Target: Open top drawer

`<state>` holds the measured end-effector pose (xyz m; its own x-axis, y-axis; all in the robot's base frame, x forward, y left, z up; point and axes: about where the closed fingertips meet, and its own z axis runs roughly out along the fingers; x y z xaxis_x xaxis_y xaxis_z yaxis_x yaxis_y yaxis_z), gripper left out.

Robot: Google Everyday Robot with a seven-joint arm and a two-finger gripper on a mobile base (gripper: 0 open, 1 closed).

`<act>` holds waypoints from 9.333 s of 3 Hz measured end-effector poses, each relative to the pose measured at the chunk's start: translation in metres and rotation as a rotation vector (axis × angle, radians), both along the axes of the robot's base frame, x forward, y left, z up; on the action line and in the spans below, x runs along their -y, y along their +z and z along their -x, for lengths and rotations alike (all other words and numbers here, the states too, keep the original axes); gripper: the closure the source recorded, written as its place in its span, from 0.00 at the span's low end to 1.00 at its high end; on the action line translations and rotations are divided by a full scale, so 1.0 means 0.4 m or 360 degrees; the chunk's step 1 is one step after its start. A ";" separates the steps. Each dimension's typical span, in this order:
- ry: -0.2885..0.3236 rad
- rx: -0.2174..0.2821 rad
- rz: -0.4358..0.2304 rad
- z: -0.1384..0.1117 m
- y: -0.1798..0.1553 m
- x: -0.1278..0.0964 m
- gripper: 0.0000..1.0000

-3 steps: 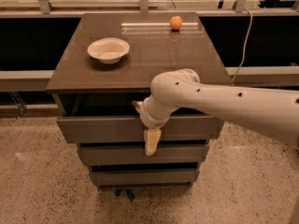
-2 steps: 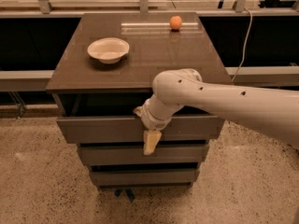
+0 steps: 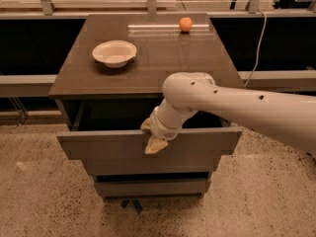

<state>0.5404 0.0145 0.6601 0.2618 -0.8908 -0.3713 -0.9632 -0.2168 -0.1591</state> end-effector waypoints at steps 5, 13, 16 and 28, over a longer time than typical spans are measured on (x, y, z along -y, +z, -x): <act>0.0003 -0.0003 0.0001 0.002 0.028 -0.002 0.00; -0.0092 -0.0469 0.0147 0.093 -0.010 0.040 0.00; -0.0104 -0.0328 0.0329 0.061 0.151 0.057 0.49; 0.0133 -0.0567 -0.0448 0.193 -0.068 0.019 1.00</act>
Offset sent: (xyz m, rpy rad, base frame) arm -0.0693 0.0101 0.1257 0.2123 0.1143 0.3035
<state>0.4632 0.0067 0.6331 0.1404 -0.7236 -0.6758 -0.9496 -0.2917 0.1150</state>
